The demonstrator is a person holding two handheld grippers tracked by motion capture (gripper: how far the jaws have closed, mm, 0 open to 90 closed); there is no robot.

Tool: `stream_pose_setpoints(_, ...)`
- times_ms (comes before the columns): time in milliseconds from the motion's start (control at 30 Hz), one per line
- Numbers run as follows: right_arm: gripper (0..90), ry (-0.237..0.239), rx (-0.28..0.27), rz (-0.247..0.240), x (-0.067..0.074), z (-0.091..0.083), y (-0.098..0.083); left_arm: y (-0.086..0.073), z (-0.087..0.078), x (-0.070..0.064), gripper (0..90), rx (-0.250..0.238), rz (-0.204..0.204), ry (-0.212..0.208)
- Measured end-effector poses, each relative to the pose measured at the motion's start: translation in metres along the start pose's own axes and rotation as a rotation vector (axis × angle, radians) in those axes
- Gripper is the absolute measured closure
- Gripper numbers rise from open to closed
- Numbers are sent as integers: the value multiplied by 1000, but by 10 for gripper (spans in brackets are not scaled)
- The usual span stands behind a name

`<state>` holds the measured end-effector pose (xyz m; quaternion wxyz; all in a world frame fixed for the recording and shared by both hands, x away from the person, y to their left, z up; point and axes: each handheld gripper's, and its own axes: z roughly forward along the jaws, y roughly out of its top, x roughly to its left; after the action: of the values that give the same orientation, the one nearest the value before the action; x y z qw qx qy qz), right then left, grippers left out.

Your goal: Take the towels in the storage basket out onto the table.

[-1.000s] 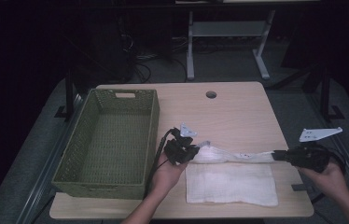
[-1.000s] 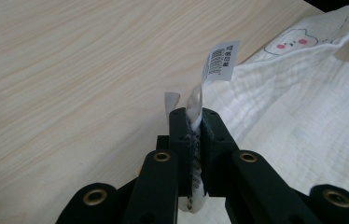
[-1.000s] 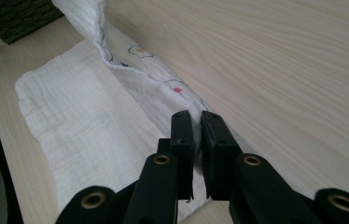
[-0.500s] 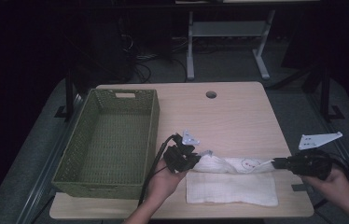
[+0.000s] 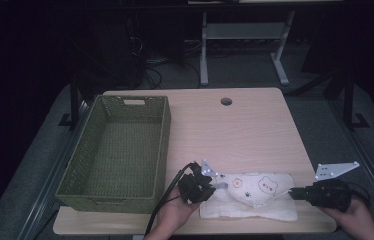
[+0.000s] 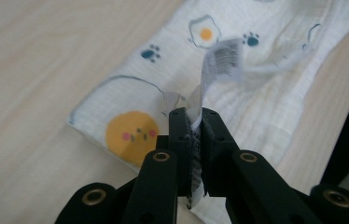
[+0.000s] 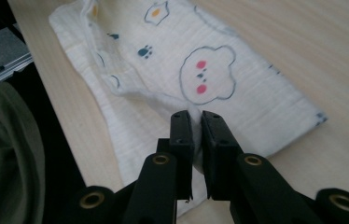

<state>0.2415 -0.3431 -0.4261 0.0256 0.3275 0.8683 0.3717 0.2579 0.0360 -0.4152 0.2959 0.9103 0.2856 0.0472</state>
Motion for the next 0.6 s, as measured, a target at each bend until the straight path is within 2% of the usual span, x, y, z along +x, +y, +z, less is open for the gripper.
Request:
stream_pose_setpoints(133, 822, 10, 23, -5, 7, 6, -11, -6, 3, -3, 840, 22, 16, -10)
stream_pose_setpoints(233, 822, 19, 20, 0, 11, 6, -18, -11, 3, -3, 837, 35, 4, -20)
stream_pose_setpoints(367, 807, 25, 22, 6, 13, 5, -24, -17, 7, -7, 814, 70, 16, -47)
stream_pose_setpoints(433, 777, 40, 23, 3, 15, 5, -26, -19, 9, -9, 760, 89, 9, -84)
stream_pose_setpoints(500, 713, 80, 39, -4, 17, 4, -25, -19, 6, -9, 636, 77, -3, -118)
stream_pose_setpoints(600, 652, 138, 41, -15, 19, 1, -22, -14, -4, -10, 555, 54, -12, -150)
